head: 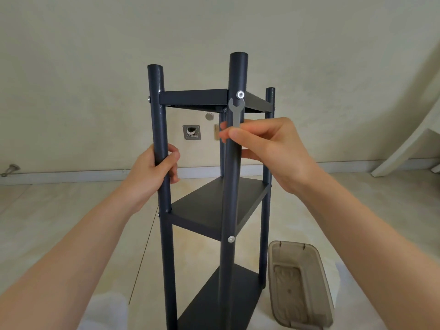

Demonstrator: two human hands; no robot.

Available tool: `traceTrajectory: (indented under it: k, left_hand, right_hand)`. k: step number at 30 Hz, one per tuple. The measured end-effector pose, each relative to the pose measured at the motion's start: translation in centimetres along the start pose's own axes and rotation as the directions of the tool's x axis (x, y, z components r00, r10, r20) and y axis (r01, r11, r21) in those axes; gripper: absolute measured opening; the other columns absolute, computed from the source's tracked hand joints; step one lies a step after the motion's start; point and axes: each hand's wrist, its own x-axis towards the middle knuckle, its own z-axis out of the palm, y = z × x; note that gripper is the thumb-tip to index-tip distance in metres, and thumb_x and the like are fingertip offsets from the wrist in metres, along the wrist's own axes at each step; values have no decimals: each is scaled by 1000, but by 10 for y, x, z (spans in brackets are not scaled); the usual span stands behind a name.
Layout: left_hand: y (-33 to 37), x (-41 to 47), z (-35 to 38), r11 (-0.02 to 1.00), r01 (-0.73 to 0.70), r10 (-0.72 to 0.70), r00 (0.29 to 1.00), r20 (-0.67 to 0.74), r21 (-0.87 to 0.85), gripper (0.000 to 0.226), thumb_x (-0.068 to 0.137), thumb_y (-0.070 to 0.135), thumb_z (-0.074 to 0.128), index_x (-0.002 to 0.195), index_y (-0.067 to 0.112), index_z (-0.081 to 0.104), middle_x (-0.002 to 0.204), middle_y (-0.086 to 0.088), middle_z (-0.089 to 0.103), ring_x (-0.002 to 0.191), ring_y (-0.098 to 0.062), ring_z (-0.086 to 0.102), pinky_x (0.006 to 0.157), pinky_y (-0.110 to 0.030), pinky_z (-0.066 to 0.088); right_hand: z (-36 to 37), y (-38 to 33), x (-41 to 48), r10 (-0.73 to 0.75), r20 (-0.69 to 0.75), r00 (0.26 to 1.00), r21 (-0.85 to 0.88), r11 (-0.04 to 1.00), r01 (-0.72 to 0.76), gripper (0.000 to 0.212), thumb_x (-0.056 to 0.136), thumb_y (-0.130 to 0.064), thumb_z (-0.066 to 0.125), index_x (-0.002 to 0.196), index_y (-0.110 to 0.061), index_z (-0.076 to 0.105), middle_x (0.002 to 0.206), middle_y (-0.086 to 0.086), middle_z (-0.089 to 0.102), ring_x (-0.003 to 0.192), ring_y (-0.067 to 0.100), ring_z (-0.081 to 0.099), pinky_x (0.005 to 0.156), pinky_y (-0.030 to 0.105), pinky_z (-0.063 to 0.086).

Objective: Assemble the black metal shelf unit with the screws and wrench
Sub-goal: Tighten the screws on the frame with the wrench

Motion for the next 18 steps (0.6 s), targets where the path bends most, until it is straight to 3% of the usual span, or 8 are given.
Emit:
traceTrajectory:
  k: [3, 4, 6, 8, 10, 13, 15, 18]
  left_hand:
    - [4, -1, 2, 965, 49, 12, 973, -230, 257, 37, 98, 19, 62, 130, 26, 45, 110, 1, 58, 107, -23, 60, 87, -33, 53]
    - [5, -5, 3, 937, 37, 82, 943, -322, 348, 50, 95, 16, 64, 138, 28, 42, 122, 0, 52, 116, -22, 52, 94, -32, 47]
    - [13, -17, 9, 910, -101, 277, 869, -410, 402, 55, 92, 13, 64, 138, 33, 43, 129, 2, 42, 117, -13, 43, 96, -27, 40]
    - [17, -28, 21, 938, -211, 303, 885, -355, 274, 34, 93, 17, 63, 120, 36, 52, 123, 6, 49, 107, -5, 52, 90, -21, 45]
    - [20, -41, 37, 990, -138, 141, 959, -244, 32, 10, 102, 32, 54, 108, 32, 62, 111, 8, 64, 104, -8, 64, 90, -27, 52]
    - [21, -54, 53, 972, 66, -84, 994, -69, -227, 39, 103, 54, 39, 106, 26, 66, 87, 5, 74, 88, -18, 75, 79, -35, 61]
    - [22, -58, 53, 956, 83, -91, 996, -15, -281, 52, 90, 65, 39, 107, 24, 65, 78, 2, 73, 74, -21, 75, 70, -30, 61]
    - [22, -59, 49, 956, 66, -52, 997, 57, -286, 61, 82, 68, 40, 113, 21, 63, 78, 0, 69, 66, -20, 67, 67, -27, 58]
  right_hand:
    - [9, 1, 4, 4, 42, 999, 25, 1000, -5, 16, 93, -13, 66, 90, -21, 79, 98, -5, 77, 100, 11, 70, 88, 36, 59]
    - [12, 2, 5, 6, 54, 999, 31, 1000, -7, 16, 93, -13, 65, 91, -21, 79, 98, -6, 77, 100, 10, 70, 87, 32, 59]
    - [17, 2, 8, 2, 77, 997, 41, 999, -5, 16, 94, -13, 64, 94, -19, 79, 98, -8, 77, 98, 8, 70, 86, 26, 58]
    - [23, 3, 10, -25, 91, 996, 23, 999, 23, 15, 95, -13, 64, 98, -15, 78, 97, -9, 76, 100, 4, 69, 89, 22, 55]
    - [30, 2, 11, -58, 97, 994, -5, 998, 59, 15, 94, -11, 64, 98, -11, 78, 99, -5, 77, 102, 2, 67, 91, 15, 50]
    - [36, 0, 12, -66, 98, 993, 37, 997, 62, 15, 94, -9, 64, 94, -9, 78, 95, 7, 76, 96, 18, 70, 84, 10, 49]
    - [38, 0, 12, -66, 106, 992, 64, 996, 59, 15, 94, -9, 63, 91, -10, 78, 88, 14, 75, 93, 36, 66, 80, 11, 50]
    - [39, -2, 13, -55, 117, 992, 103, 994, 43, 15, 94, -10, 63, 90, -7, 78, 85, 17, 73, 95, 44, 60, 82, 21, 54]
